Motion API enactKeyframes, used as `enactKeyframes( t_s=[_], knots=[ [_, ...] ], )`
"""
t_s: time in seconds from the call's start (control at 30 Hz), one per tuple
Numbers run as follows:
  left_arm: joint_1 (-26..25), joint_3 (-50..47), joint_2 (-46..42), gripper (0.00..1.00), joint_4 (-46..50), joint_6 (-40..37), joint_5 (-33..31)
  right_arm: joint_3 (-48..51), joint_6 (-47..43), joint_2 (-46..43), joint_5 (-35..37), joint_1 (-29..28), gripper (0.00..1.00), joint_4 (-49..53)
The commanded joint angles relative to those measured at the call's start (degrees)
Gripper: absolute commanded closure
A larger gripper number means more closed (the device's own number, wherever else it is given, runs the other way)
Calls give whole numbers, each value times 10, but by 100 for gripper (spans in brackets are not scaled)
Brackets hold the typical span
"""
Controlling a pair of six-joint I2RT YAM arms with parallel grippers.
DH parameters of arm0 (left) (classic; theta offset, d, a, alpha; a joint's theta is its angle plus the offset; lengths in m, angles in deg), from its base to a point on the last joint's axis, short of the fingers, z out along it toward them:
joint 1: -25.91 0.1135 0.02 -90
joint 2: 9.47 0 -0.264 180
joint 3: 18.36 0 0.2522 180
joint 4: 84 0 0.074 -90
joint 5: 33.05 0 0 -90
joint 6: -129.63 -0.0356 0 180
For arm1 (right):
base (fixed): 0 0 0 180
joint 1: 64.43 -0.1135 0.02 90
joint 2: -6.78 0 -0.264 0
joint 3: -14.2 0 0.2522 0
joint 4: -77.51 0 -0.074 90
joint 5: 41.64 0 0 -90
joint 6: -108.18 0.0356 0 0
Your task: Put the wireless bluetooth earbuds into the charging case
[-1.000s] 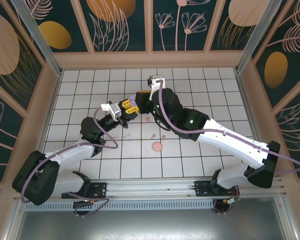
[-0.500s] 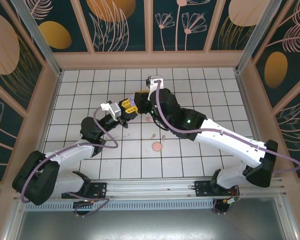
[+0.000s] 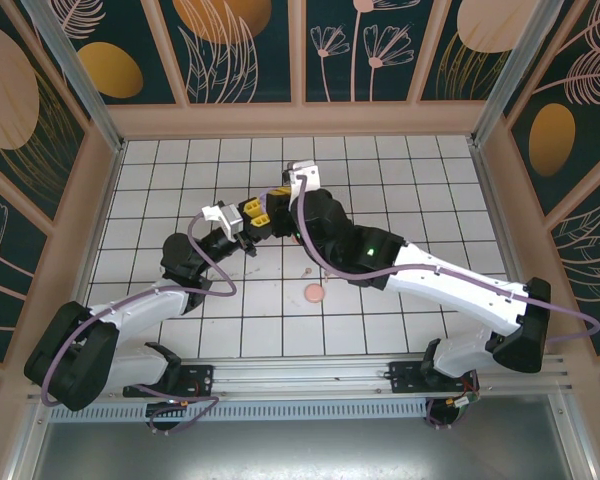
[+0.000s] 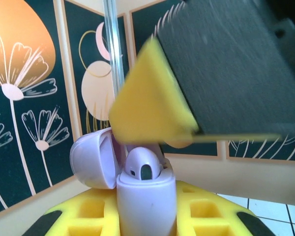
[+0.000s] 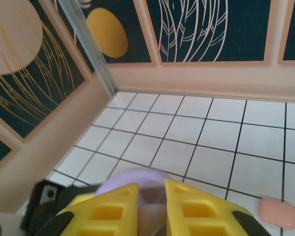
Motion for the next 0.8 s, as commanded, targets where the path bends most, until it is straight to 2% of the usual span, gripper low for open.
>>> enactKeyframes(
  t_s=[0.0,0.17,0.27,0.4,0.5,0.67,0.77],
  knots=[
    [-5,22,-8,100,-35,4,-1,6,-14,20,-16,-19,82,24],
    [-5,22,-7,100,-35,5,0,-5,-7,20,-7,-17,78,26],
    [-5,22,-5,100,-36,6,1,-18,14,20,4,-13,61,35],
    [-5,23,0,100,-37,9,2,-42,52,6,10,3,46,44],
    [-6,22,2,100,-37,10,3,-38,74,-29,3,15,40,25],
    [-6,21,4,100,-38,11,4,-6,101,-90,-52,40,33,-12],
    [-7,20,7,100,-41,12,5,-5,112,-101,-78,54,32,-3]
  ],
)
